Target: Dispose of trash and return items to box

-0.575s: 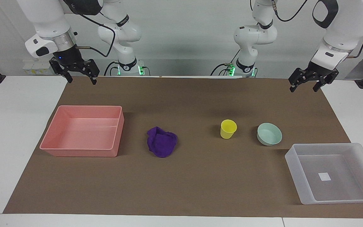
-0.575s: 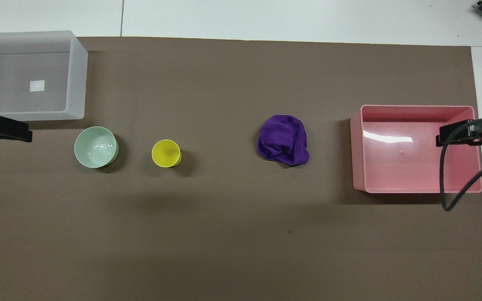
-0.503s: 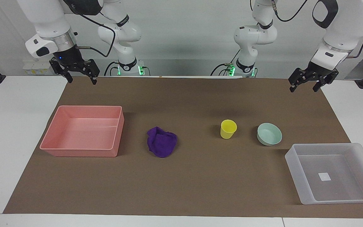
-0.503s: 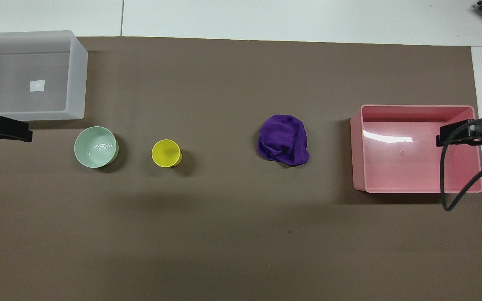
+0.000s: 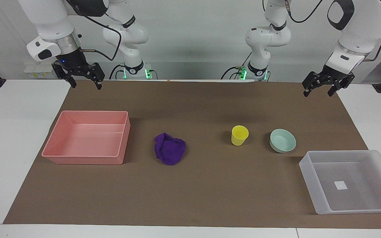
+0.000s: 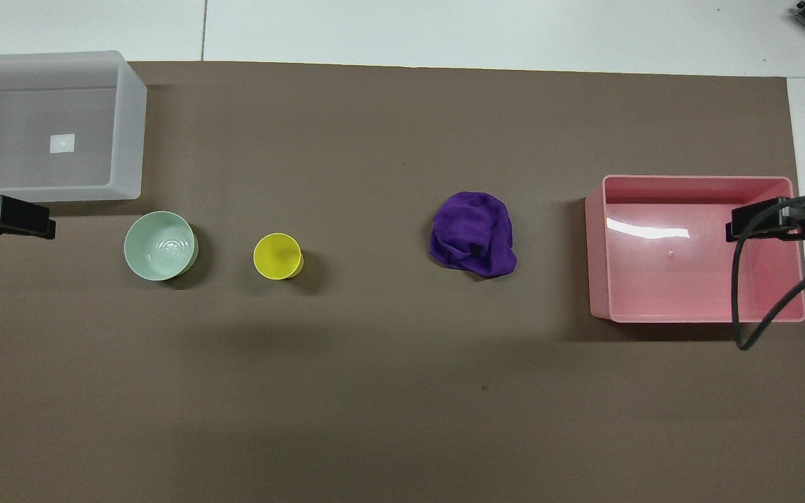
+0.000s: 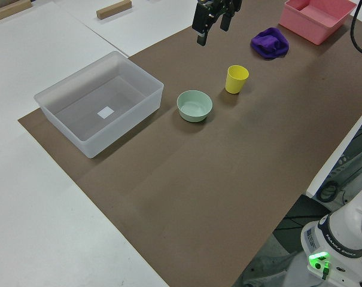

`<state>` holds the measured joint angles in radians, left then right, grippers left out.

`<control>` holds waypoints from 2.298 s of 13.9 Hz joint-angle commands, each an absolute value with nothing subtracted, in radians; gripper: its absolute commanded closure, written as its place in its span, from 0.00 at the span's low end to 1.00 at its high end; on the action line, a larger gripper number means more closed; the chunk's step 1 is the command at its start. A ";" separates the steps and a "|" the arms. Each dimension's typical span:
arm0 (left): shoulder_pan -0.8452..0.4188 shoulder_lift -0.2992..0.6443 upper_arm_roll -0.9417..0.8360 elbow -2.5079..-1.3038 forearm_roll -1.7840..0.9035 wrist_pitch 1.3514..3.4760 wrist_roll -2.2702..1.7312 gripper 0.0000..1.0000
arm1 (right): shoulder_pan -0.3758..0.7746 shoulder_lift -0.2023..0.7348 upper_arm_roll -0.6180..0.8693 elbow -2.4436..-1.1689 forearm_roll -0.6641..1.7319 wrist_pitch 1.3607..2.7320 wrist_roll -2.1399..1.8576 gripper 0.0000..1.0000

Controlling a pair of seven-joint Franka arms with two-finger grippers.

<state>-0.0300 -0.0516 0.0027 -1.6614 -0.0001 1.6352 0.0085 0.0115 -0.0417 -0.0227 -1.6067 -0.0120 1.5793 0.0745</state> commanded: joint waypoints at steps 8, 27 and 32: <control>-0.012 -0.080 -0.002 -1.885 0.009 1.943 0.025 0.00 | 0.198 0.087 -0.015 -1.766 0.005 1.952 0.204 0.00; -0.002 0.156 -0.006 -2.218 0.008 2.519 0.031 0.99 | 0.396 0.403 -0.017 -1.881 -0.011 2.407 0.224 1.00; 0.002 0.127 -0.006 -2.206 0.008 2.502 0.032 1.00 | 0.396 0.355 -0.026 -1.870 -0.015 2.272 0.230 1.00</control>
<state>0.0000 0.1598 -0.0111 -2.1920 -0.0006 2.4979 0.0218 0.4021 0.4079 -0.0247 -1.8468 -0.0110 2.3197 0.2290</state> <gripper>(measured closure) 0.952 0.903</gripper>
